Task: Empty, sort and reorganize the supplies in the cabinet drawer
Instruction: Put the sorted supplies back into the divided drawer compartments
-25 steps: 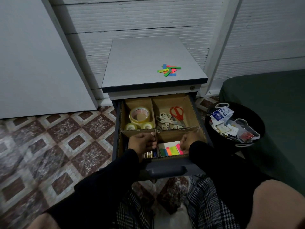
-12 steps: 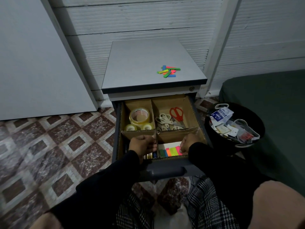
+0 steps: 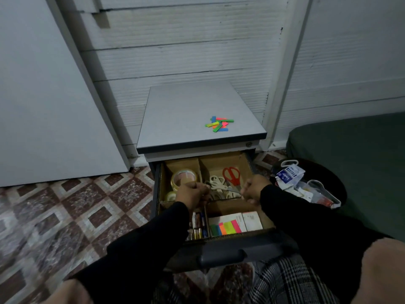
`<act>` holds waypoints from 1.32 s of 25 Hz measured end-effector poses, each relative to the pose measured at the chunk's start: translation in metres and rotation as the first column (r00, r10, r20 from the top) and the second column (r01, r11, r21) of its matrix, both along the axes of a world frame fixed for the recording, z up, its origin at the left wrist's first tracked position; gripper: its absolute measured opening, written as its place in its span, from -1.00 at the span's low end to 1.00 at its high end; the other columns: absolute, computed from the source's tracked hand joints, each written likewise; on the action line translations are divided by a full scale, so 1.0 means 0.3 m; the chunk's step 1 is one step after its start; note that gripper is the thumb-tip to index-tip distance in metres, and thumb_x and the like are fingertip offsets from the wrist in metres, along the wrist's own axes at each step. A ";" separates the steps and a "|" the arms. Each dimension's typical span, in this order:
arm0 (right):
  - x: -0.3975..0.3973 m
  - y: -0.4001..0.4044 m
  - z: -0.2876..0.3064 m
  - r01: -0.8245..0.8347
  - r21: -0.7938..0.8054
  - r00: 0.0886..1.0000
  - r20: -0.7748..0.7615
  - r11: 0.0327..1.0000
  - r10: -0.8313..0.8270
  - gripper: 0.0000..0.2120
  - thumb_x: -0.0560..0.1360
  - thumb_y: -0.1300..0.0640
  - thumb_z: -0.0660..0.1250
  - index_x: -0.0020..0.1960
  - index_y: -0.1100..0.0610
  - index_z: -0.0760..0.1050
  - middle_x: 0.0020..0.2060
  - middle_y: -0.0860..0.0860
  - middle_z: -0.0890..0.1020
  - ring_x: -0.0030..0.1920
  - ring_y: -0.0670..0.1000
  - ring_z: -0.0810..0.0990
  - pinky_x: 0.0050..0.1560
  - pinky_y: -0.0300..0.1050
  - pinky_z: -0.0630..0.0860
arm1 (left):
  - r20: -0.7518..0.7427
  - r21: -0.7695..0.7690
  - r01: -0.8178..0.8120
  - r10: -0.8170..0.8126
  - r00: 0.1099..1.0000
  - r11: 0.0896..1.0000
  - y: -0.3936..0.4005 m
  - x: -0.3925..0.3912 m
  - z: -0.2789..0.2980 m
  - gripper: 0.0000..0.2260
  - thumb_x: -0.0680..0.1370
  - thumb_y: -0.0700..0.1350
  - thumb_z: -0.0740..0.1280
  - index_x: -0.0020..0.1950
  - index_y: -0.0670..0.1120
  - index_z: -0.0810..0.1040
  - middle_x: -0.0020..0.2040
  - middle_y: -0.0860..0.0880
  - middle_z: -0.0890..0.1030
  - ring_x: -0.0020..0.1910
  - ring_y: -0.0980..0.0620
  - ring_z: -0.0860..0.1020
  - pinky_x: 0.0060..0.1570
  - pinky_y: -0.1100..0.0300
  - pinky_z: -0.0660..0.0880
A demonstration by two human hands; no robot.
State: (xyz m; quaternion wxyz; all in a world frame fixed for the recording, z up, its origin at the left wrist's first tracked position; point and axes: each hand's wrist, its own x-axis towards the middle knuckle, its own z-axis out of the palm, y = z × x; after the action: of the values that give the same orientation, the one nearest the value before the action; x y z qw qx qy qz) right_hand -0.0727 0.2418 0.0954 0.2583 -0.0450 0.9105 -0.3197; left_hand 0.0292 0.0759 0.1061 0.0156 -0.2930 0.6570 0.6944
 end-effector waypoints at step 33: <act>-0.598 -0.280 0.236 -0.075 0.192 0.802 -0.571 0.979 0.173 -0.81 0.55 0.25 0.22 0.10 0.26 0.54 0.10 0.19 0.56 0.13 0.17 0.52 0.10 -0.09 0.43 | 0.143 -0.802 0.261 -0.252 0.957 0.538 -0.184 -0.684 0.229 -0.87 0.42 -0.13 0.48 -0.05 -0.10 0.66 -0.06 -0.02 0.60 -0.04 0.02 0.53 -0.09 0.25 0.42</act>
State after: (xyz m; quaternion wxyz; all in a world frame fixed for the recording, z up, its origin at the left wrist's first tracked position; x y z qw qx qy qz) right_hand -0.2520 0.1578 0.1661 -0.0111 -0.1798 0.9634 -0.1986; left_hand -0.1761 0.0207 0.1748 -0.0157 -0.1715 0.9369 0.3041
